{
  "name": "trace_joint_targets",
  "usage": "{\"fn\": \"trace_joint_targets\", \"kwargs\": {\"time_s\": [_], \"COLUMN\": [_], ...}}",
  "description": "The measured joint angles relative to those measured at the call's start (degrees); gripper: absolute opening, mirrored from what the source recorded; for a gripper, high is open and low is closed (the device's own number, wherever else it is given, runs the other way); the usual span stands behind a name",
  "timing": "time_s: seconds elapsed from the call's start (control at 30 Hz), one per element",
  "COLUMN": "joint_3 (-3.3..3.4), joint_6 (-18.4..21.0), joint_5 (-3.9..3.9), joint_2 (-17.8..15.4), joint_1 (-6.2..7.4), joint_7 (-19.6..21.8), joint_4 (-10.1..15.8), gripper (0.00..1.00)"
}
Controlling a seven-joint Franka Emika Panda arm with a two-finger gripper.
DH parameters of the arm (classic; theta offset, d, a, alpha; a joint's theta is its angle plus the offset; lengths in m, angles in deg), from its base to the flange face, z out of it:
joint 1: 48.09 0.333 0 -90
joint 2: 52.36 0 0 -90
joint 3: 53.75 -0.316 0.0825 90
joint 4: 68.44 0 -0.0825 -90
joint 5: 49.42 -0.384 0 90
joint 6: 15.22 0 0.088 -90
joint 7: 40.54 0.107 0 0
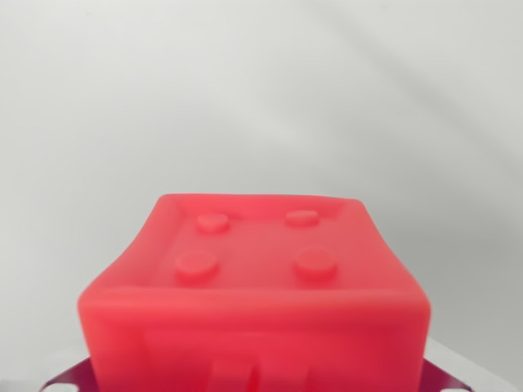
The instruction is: Destack cube
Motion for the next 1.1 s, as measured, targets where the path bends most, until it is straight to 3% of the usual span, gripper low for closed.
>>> {"fn": "trace_joint_targets", "kwargs": {"time_s": [1.1], "joint_3": [1.89], "joint_6": [-0.17], "joint_5": [-1.44], "joint_2": [3.23], "joint_1": [-4.79], "joint_7": [-10.23], "joint_4": [-2.96], "gripper": [0.00]}}
